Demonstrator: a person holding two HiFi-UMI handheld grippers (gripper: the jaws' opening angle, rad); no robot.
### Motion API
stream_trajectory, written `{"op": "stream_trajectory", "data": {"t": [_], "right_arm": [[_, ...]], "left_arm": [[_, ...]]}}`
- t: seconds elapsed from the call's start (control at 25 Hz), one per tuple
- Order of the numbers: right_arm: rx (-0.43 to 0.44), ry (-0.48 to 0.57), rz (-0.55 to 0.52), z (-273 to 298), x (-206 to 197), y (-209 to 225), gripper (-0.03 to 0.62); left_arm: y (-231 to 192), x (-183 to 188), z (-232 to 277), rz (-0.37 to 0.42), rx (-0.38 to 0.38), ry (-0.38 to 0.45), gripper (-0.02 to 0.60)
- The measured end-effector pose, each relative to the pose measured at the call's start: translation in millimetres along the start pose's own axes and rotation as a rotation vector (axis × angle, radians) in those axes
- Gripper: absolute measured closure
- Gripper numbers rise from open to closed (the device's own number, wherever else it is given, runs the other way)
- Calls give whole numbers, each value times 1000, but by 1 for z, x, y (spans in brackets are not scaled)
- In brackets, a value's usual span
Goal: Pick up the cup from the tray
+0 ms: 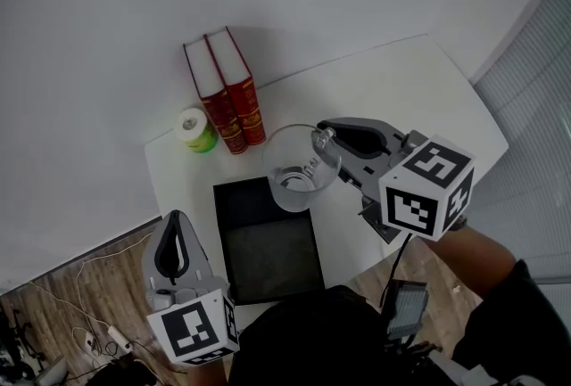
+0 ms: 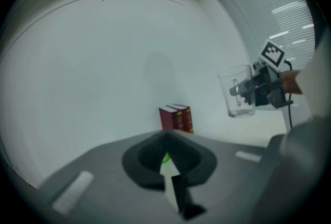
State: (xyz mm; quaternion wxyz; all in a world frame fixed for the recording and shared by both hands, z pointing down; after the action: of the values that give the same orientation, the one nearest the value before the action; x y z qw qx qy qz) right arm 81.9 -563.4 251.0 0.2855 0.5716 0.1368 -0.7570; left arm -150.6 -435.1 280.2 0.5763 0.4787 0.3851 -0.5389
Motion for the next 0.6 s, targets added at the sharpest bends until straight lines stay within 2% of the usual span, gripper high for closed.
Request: {"op": "stream_trajectory", "data": {"t": [0.2, 0.6], "right_arm": [[-2, 18, 34, -7, -1, 1, 546], [6, 26, 29, -5, -3, -5, 546]], "left_arm": [[1, -4, 4, -6, -8, -10, 580], [0, -5, 4, -8, -7, -8, 580]]}}
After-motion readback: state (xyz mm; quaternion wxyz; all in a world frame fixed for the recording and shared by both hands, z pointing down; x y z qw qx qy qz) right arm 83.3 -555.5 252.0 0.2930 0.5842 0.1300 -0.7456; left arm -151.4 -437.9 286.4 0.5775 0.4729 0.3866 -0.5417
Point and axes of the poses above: the fingertips, and each gripper's own axes: z forward along the fingers, y to its right, x out of its top, the point moved 6 cm from there along -z, backward along the fingers, and after that the axes turned 4 degrees about -z, right-handed, at the moved point
